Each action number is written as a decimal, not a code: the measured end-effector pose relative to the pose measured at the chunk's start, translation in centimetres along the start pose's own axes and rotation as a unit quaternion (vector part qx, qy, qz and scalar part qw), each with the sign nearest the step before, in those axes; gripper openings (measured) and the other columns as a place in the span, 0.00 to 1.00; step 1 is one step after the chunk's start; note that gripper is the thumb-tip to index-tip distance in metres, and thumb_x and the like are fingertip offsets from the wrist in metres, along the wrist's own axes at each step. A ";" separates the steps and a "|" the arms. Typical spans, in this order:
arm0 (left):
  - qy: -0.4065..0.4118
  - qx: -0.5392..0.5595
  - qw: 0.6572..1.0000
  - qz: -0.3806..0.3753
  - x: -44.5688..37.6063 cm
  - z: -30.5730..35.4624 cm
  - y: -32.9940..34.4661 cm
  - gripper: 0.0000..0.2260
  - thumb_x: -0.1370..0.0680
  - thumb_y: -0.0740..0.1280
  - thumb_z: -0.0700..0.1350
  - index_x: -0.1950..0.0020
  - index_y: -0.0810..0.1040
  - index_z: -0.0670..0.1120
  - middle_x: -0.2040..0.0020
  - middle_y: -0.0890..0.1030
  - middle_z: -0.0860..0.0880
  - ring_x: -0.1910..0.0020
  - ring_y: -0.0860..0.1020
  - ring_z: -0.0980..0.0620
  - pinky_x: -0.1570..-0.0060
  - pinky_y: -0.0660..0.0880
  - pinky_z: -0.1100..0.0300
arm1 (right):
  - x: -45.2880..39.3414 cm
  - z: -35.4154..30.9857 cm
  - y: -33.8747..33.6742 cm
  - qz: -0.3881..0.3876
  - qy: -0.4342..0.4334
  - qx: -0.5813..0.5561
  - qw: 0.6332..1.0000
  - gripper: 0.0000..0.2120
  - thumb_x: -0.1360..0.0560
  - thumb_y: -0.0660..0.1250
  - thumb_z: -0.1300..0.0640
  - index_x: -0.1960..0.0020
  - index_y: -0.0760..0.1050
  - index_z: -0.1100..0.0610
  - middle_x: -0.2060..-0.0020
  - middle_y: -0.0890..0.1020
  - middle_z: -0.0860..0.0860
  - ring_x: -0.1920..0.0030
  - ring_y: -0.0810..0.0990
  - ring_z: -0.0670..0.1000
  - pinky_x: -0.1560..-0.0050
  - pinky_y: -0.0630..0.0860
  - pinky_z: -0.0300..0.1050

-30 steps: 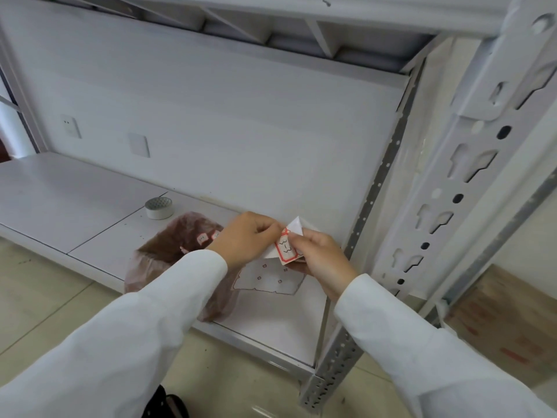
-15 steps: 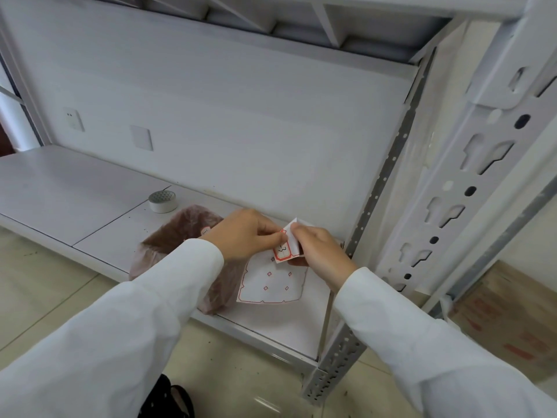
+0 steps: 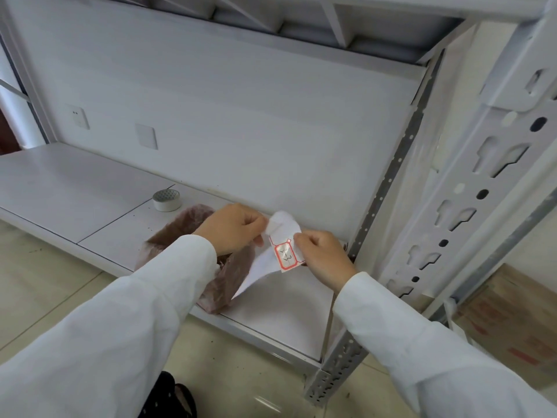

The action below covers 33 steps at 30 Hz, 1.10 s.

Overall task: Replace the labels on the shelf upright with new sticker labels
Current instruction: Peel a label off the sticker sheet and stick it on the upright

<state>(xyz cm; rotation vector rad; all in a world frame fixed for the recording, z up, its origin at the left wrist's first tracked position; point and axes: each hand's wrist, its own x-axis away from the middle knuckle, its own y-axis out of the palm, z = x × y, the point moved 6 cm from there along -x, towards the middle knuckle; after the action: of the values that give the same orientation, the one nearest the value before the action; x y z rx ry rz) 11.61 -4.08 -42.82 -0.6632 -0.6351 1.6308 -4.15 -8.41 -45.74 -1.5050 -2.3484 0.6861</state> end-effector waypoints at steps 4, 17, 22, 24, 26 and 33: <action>-0.016 -0.153 0.987 0.053 0.2 -1.1 -1.3 0.18 0.22 0.58 0.53 0.63 0.79 0.44 0.67 0.82 0.53 0.63 0.79 0.52 0.56 0.75 0.56 | 0.1 1.2 -0.4 0.027 -0.029 0.307 0.951 0.16 0.24 0.55 0.51 0.65 0.71 0.59 0.67 0.75 0.55 0.64 0.74 0.57 0.66 0.65 0.45; -0.021 -0.130 0.991 0.038 0.1 -1.4 -1.4 0.17 0.28 0.63 0.64 0.61 0.80 0.52 0.71 0.76 0.58 0.60 0.77 0.54 0.50 0.75 0.54 | 1.2 14.2 10.0 -0.284 0.114 0.459 0.834 0.22 0.24 0.56 0.51 0.32 0.62 0.57 0.36 0.71 0.58 0.37 0.72 0.60 0.42 0.69 0.53; -0.024 -0.142 0.989 0.024 -0.1 -1.5 -1.1 0.14 0.29 0.63 0.65 0.60 0.78 0.56 0.67 0.76 0.60 0.56 0.77 0.54 0.48 0.74 0.55 | 1.4 15.8 11.4 -0.339 0.127 0.501 0.786 0.30 0.25 0.58 0.42 0.28 0.56 0.55 0.31 0.62 0.58 0.32 0.64 0.62 0.37 0.65 0.56; -0.042 -0.086 0.995 0.008 -0.5 -2.4 -0.6 0.15 0.31 0.66 0.65 0.60 0.80 0.54 0.67 0.78 0.58 0.61 0.77 0.54 0.51 0.74 0.56 | 0.4 14.0 11.1 -0.341 0.125 0.462 0.809 0.24 0.25 0.56 0.44 0.36 0.69 0.58 0.36 0.72 0.59 0.38 0.72 0.60 0.44 0.69 0.51; -0.058 0.058 0.996 -0.023 -0.8 -2.8 0.0 0.13 0.31 0.71 0.59 0.57 0.82 0.51 0.64 0.80 0.53 0.64 0.76 0.53 0.55 0.72 0.58 | -1.0 10.3 10.0 -0.285 0.106 0.328 0.895 0.15 0.24 0.56 0.48 0.54 0.77 0.56 0.50 0.80 0.56 0.50 0.77 0.56 0.52 0.69 0.45; -0.029 0.372 0.921 -0.110 -0.9 -0.6 0.0 0.19 0.33 0.74 0.57 0.49 0.76 0.49 0.56 0.79 0.51 0.58 0.77 0.54 0.62 0.75 0.67 | -0.7 -4.7 5.6 -0.219 0.108 -0.342 0.907 0.14 0.22 0.58 0.47 0.56 0.77 0.55 0.63 0.82 0.50 0.65 0.80 0.46 0.56 0.79 0.44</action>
<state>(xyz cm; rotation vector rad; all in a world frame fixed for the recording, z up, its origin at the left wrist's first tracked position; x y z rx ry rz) 12.18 -4.94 -43.17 0.0187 -0.0871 1.5266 2.65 -5.93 -44.59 -1.0910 -2.7324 -0.4417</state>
